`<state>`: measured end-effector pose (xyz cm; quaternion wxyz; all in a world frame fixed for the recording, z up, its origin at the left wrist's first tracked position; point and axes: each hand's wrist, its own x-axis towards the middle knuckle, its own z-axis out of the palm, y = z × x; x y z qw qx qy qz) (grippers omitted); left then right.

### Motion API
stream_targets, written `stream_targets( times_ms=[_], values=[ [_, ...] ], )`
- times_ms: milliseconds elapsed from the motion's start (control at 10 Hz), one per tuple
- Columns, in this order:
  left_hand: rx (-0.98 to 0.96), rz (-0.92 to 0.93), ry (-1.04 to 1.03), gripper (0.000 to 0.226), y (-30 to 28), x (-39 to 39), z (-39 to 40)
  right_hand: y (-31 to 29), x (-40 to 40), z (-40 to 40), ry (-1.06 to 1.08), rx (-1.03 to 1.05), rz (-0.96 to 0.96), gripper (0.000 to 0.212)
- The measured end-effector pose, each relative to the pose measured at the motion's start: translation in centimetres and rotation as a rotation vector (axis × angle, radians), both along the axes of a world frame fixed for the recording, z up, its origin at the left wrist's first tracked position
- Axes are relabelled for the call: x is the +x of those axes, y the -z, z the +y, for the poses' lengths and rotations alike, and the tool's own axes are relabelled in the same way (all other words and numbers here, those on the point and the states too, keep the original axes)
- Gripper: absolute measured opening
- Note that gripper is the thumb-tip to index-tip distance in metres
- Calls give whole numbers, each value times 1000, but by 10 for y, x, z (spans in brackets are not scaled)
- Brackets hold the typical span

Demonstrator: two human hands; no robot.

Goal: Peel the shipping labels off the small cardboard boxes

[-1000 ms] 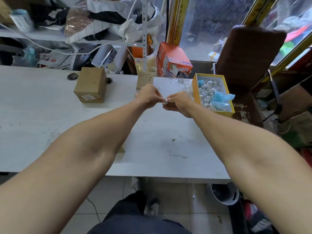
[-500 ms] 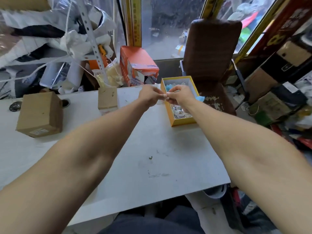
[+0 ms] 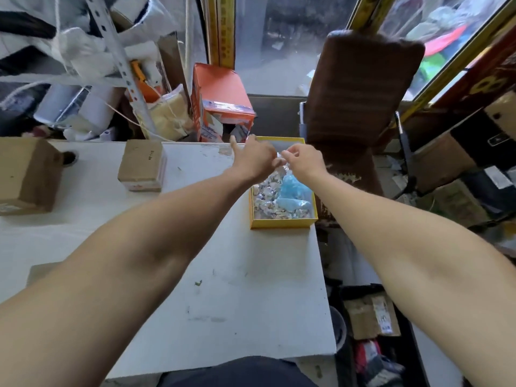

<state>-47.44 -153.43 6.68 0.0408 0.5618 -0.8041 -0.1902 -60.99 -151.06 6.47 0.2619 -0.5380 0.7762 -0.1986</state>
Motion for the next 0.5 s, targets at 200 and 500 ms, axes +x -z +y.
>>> stream_targets(
  times_ms=[200, 500],
  values=[
    [75, -27, -52, 32, 1, -26, -7, 13, -31, -11, -54, 35, 29, 26],
    [42, -62, -13, 33, 17, -20, -4, 11, -39, 1, -206, 11, 170, 26]
  ],
)
